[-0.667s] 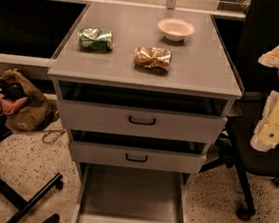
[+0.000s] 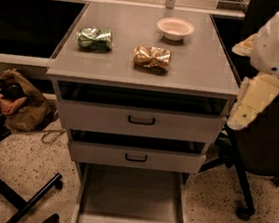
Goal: Place orange can into bottom drawer
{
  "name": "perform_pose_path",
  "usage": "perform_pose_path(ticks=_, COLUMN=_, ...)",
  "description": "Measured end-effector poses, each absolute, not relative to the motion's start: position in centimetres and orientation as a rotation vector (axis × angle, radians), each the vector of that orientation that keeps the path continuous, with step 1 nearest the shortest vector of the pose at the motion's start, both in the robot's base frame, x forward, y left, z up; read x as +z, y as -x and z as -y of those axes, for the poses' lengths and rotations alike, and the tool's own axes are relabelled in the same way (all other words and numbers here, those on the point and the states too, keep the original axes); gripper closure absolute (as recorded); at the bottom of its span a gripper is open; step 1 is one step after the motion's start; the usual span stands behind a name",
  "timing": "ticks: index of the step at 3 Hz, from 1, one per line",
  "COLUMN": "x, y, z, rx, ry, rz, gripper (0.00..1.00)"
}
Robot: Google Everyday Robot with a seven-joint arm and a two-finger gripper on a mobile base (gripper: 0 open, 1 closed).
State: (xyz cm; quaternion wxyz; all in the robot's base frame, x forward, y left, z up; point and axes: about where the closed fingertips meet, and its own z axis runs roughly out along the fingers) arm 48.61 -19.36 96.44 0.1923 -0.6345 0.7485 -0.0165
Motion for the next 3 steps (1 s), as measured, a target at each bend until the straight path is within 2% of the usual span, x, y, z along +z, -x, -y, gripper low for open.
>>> perform_pose_path(ticks=2, x=91.9, y=-61.0, z=12.4, rx=0.106, ry=1.882, rz=-1.889, gripper=0.0)
perform_pose_path(ticks=3, x=91.9, y=-61.0, z=12.4, rx=0.106, ry=1.883, rz=-1.889, gripper=0.0)
